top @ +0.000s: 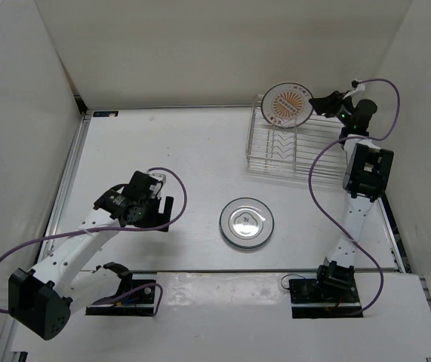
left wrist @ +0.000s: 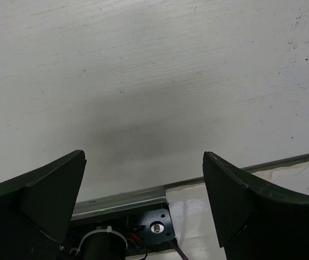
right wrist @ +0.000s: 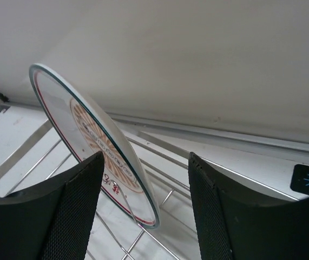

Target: Unload the plates from the dish rack

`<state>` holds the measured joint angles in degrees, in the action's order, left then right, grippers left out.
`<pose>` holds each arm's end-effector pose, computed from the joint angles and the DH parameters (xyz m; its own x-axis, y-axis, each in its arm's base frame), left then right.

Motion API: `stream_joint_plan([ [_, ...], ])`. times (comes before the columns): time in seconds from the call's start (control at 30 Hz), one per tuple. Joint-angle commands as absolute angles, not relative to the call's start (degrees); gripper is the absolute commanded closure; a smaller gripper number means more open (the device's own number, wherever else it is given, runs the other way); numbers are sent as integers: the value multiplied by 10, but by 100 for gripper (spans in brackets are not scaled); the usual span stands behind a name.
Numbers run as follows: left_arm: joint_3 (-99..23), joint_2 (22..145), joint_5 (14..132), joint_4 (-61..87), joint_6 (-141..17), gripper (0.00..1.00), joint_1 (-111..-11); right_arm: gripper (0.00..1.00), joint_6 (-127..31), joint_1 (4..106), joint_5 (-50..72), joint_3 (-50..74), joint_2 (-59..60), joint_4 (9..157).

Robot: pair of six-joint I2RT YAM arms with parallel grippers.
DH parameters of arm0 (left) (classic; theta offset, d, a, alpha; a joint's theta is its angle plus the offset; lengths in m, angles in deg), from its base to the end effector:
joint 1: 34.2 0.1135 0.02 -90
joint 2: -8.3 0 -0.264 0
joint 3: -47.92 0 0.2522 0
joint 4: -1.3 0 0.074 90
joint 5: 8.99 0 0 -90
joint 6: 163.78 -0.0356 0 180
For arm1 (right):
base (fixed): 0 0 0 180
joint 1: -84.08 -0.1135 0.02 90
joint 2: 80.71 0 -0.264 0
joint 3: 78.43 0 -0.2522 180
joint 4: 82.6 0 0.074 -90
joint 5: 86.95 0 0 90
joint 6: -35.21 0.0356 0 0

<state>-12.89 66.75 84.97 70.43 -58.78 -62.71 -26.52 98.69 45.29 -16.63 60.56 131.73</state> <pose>0.1567 -0.0823 0.2482 -0.8970 0.1934 -0.3974 0.2278 0.9728 -0.0408 0.5444 -0.1172 0.1994 -0.0473 0.3747 -0.9259 -0.4869 0.8007 0.3489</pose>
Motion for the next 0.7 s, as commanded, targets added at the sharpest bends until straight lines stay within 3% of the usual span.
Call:
stream_joint_plan([
  [0.0,-151,667,848,703,-593,0,-628,34,-331,973,475,-217,615,1251],
  [0.17,-151,670,852,702,-593,0,-628,36,-379,959,461,-234,625,1201],
  [0.63,-153,674,854,707,-594,0,-628,99,-388,951,446,-236,614,1180],
  [0.67,-154,673,853,706,-594,0,-629,100,-387,950,440,-223,605,1188],
])
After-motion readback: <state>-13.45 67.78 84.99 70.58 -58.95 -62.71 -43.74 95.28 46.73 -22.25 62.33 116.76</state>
